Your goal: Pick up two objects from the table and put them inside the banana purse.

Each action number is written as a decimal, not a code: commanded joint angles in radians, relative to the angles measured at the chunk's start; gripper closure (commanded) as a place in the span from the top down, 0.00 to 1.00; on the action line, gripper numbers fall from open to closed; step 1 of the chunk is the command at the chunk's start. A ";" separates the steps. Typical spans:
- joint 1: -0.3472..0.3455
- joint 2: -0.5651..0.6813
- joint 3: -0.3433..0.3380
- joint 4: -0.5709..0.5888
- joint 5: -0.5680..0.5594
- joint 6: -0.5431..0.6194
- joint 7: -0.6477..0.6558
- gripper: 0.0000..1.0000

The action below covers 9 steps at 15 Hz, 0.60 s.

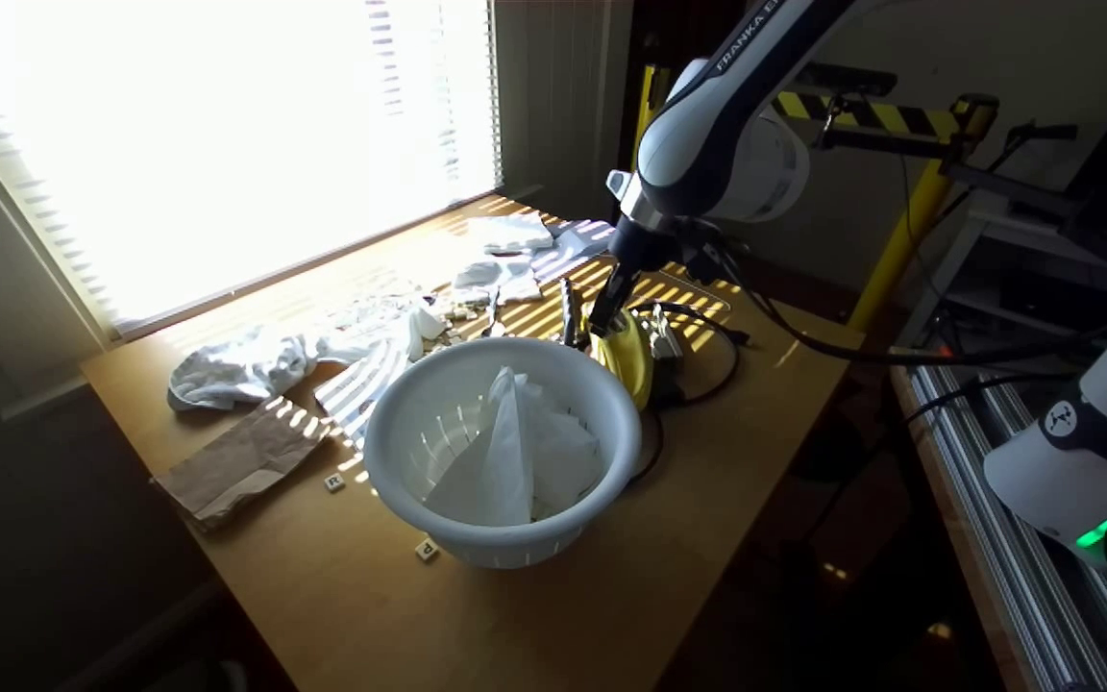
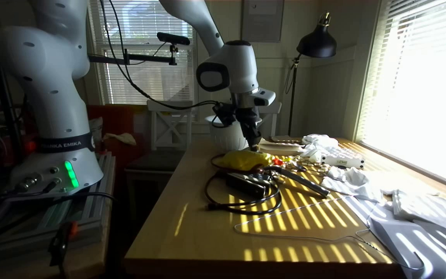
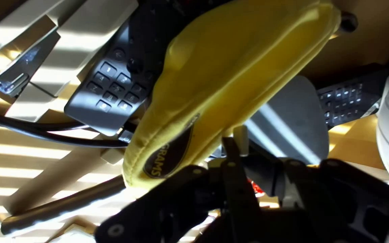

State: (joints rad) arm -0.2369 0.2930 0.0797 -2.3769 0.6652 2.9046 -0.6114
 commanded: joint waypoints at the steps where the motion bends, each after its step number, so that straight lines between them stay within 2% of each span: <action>1: 0.014 0.017 -0.001 0.046 0.003 0.003 0.042 0.03; 5: 0.032 0.039 -0.012 0.073 -0.014 0.026 0.078 0.03; 9: 0.036 0.079 -0.005 0.092 -0.010 0.051 0.058 0.03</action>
State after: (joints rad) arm -0.2144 0.3230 0.0773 -2.3156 0.6638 2.9200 -0.5634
